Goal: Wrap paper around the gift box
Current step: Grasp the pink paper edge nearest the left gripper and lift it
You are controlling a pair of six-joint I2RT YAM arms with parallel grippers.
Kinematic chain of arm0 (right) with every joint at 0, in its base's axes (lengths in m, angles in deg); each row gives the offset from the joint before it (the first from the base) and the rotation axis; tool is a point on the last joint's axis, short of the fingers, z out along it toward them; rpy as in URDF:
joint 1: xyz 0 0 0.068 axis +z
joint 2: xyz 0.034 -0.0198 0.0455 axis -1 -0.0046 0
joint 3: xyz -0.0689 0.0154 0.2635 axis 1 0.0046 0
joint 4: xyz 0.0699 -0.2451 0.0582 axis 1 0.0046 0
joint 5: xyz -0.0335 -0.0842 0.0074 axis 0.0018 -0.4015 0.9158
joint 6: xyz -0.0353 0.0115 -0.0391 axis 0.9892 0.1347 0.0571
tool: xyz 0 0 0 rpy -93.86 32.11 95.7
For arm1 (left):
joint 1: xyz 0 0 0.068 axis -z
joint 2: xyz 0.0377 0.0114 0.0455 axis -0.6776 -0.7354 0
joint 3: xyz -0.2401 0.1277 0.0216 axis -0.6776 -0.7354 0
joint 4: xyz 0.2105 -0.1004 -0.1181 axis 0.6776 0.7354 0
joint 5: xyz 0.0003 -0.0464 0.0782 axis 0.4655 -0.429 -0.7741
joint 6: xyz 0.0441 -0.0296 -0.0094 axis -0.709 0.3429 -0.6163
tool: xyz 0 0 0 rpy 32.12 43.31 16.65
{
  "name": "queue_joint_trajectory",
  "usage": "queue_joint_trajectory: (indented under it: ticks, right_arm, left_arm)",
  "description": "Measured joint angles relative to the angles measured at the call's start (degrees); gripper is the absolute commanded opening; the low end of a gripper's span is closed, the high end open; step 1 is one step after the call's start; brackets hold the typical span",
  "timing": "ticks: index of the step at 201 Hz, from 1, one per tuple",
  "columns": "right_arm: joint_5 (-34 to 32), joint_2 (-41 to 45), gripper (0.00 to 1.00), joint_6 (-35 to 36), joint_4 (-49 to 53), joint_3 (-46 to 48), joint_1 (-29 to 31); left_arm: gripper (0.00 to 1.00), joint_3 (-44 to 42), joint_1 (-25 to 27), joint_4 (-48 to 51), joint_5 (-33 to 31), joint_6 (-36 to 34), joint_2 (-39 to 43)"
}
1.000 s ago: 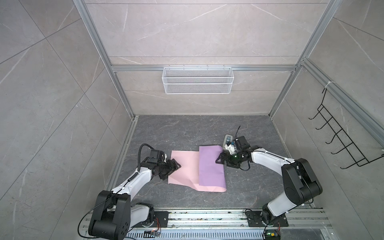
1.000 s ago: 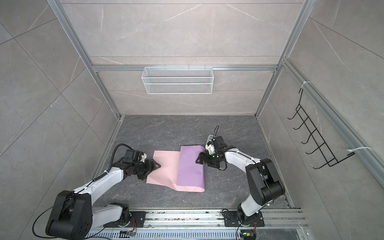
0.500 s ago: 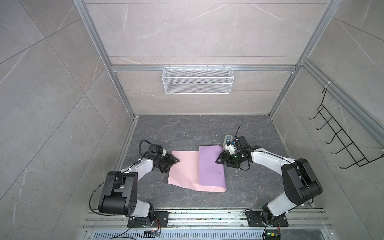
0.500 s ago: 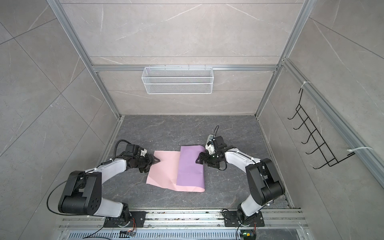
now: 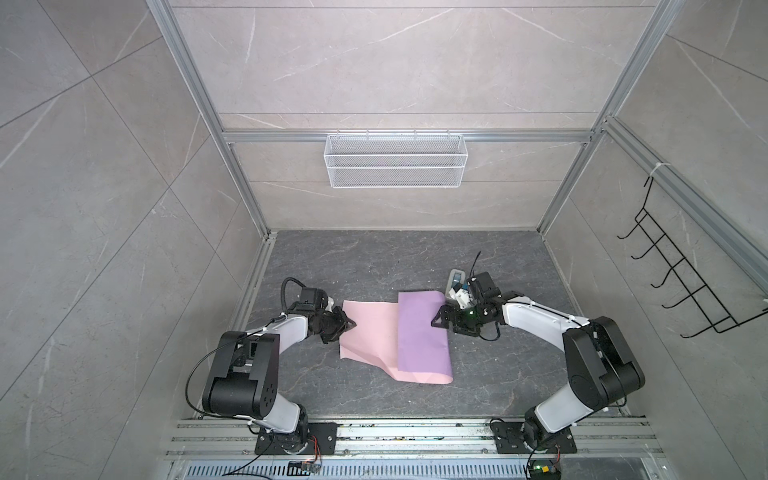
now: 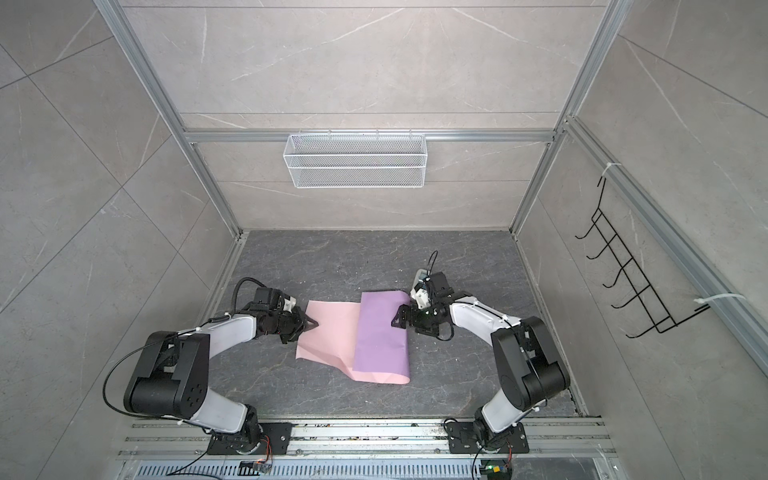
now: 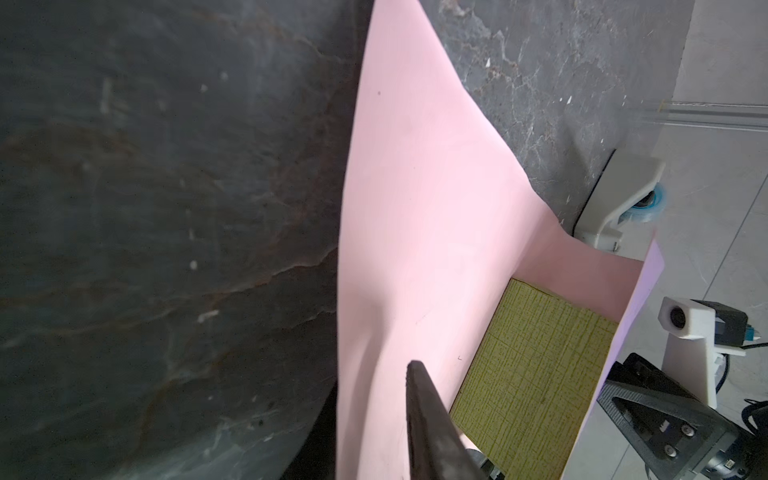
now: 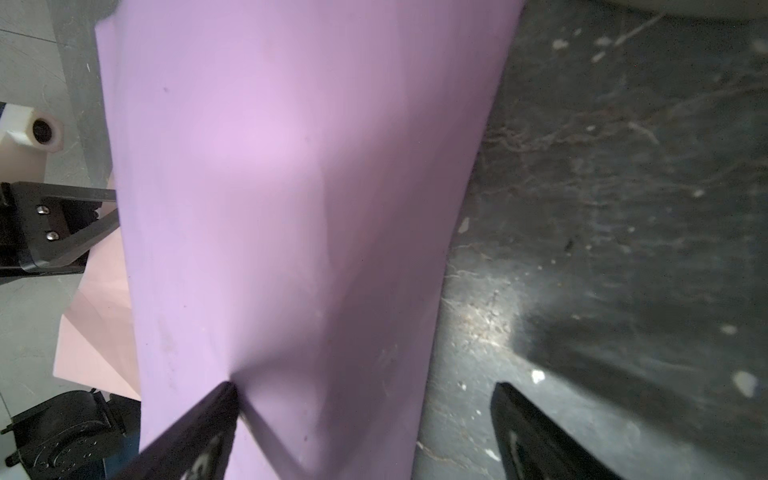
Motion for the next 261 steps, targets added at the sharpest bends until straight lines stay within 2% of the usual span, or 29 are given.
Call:
queue_joint_trajectory:
  ticks: [16,55,202,261]
  right_arm:
    - [0.07,0.0,0.96,0.0,0.0,0.0,0.0]
    - [0.09,-0.02,0.95,0.0,0.02,0.0,0.0]
    - [0.11,-0.04,0.95,-0.02,0.0,0.0,0.0]
    - [0.11,-0.04,0.95,0.0,0.0,0.0,0.0]
  left_arm:
    - [0.3,0.04,0.0,0.59,-0.48,-0.66,0.13]
    - [0.31,0.22,0.0,2.1,-1.81,-1.33,1.31]
    - [0.0,0.42,0.0,4.92,-4.42,-3.93,3.65]
    - [0.0,0.44,0.66,5.62,-4.57,-4.24,5.73]
